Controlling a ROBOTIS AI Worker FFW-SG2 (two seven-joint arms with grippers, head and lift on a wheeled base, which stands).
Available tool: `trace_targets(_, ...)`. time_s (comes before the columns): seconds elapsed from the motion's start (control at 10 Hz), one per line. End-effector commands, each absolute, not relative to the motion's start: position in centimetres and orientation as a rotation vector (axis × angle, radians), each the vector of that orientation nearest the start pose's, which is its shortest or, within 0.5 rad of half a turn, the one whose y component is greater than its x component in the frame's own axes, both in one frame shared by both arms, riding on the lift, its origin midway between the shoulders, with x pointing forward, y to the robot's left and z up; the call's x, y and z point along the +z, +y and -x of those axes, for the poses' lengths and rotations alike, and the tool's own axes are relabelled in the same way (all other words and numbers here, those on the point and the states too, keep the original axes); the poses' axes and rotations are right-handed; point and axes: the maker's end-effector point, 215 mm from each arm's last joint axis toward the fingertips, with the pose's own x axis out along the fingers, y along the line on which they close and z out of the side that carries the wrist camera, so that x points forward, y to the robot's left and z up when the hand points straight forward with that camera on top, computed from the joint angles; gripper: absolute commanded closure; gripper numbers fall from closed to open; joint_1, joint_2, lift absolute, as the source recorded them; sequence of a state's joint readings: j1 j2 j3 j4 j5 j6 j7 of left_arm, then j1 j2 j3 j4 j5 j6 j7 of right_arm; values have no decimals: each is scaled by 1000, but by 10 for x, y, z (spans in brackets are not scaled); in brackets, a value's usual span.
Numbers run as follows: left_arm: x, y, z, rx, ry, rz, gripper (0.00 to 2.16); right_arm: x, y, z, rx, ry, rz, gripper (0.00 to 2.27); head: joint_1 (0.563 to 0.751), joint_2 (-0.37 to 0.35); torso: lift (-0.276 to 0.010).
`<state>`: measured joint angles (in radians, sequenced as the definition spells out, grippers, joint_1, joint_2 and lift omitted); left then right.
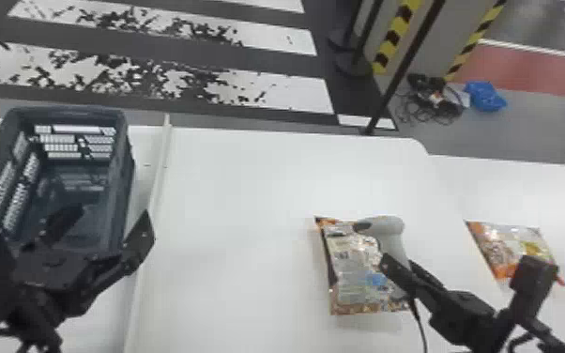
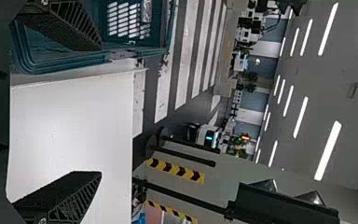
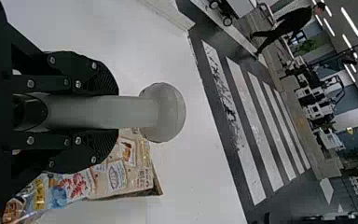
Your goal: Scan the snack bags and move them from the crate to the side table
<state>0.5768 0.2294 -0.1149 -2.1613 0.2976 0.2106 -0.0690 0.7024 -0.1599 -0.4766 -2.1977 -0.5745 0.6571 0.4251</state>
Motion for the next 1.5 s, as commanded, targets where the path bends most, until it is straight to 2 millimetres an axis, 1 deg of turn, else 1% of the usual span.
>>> trace_targets(0.0,-379,152,-404,-304,245,151,36,-438,-382,-349,134,537,-342,2216,695,-261,-87)
trace_targets(0.1,-382,156,-403,-299,256,146,36,-446,-413,-360,102,537,-351,2216,695,-300,-87)
trace_targets(0.2,-385,159,-403,-292,260,145,36,-453,-442,-367,75,534,-335,2213,695,-340,-87)
trace_targets(0.3,-388,164,-402,-285,266,141,36,-457,-464,-374,63,526,-314,2213,695,-350,-87)
trace_targets(0.4,-387,164,-402,-282,264,144,36,-468,-481,-378,50,530,-293,2213,695,-350,-87)
trace_targets(0.6,-384,164,-403,-282,259,147,36,-483,-509,-385,22,532,-239,2213,695,-350,-87)
trace_targets(0.7,-384,163,-404,-280,257,149,36,-491,-523,-386,5,531,-212,2209,695,-350,-87)
trace_targets(0.8,-386,159,-407,-287,266,149,36,-498,-537,-380,-17,531,-192,2209,695,-350,-87)
trace_targets(0.9,-387,155,-409,-296,268,149,36,-500,-555,-377,-41,514,-160,2206,695,-350,-87)
trace_targets(1.0,-388,151,-410,-303,268,151,36,-503,-563,-377,-47,509,-135,2202,695,-350,-87)
trace_targets(1.1,-387,151,-410,-303,268,153,36,-502,-563,-381,-23,483,-113,2199,695,-350,-87)
trace_targets(1.3,-388,151,-410,-303,268,151,36,-517,-546,-378,30,501,-140,2172,695,-350,-87)
trace_targets(1.4,-387,151,-410,-302,267,153,36,-524,-535,-378,49,509,-144,2115,695,-350,-87)
